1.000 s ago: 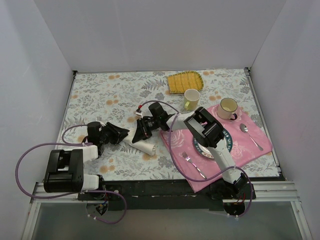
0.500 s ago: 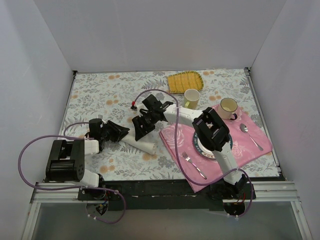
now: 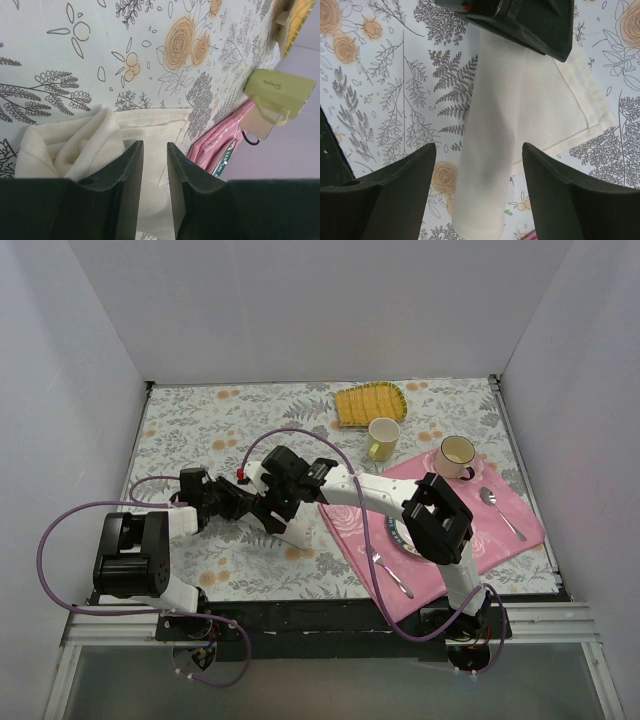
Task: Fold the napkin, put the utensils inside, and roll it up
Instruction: Roll the napkin with the utensil
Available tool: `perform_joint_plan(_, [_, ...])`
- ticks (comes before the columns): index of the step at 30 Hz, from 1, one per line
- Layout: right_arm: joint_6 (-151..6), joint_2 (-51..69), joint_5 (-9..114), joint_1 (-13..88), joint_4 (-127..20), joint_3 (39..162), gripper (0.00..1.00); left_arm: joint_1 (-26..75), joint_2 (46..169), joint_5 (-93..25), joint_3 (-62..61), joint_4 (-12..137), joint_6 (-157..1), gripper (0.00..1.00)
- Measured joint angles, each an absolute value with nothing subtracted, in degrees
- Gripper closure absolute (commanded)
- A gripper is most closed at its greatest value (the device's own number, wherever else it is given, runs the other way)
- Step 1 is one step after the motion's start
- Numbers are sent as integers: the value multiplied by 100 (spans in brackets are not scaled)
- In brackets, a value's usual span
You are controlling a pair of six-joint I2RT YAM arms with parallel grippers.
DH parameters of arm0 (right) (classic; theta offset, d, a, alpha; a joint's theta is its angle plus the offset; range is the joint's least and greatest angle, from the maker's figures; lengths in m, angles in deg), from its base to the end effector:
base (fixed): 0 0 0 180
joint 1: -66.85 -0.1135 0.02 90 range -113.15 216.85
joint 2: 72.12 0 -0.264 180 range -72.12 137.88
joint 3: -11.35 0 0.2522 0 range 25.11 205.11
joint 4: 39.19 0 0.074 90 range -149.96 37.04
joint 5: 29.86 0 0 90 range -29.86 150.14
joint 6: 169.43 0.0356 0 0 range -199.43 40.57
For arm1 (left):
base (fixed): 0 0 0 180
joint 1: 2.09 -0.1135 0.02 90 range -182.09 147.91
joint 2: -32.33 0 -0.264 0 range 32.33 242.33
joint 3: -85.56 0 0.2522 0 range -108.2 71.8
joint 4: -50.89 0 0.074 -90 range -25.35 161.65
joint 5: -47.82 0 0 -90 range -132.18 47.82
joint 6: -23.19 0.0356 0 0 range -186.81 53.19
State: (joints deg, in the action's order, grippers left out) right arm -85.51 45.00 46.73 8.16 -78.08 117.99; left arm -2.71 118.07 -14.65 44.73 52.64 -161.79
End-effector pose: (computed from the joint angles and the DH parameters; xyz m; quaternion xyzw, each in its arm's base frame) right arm 0.2315 0.3965 0.2202 -0.5331 0.7648 0.2510 0.2606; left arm 0.2516 -0.0137 0.1219 -0.6097 0.6714 -0.4134 0.0816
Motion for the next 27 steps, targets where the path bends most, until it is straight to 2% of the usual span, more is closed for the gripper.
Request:
perform_joint_plan(8, [-8783,4729,5320,573,-7806,11744,26,-271,11914,-1460,4141,5826,-16022,74])
perform_joint_plan(11, [-8857,4878,5556,534,-7810,11729,37,-271,11931,-1456,4031,6001,-15936,74])
perform_joint_plan(12, [-8871,4917,5593,527,-7810,11722,45,-271,11940,-1458,3979,6080,-15897,74])
perform_joint_plan(14, [-8868,4994,5633,521,-7806,11720,54,-271,11964,-1456,3878,6195,-15808,72])
perform_joint_plan(16, [-8753,5031,5480,560,-7742,11705,68,-271,11966,-1506,3553,6558,-15589,68])
perform_joint_plan(18, [-8722,5031,5412,586,-7703,11692,73,-271,11951,-1544,3435,6698,-15484,65])
perform_joint_plan(27, [-8009,5208,3637,1342,-7310,11593,76,-273,11195,-1793,2517,7411,-15014,63])
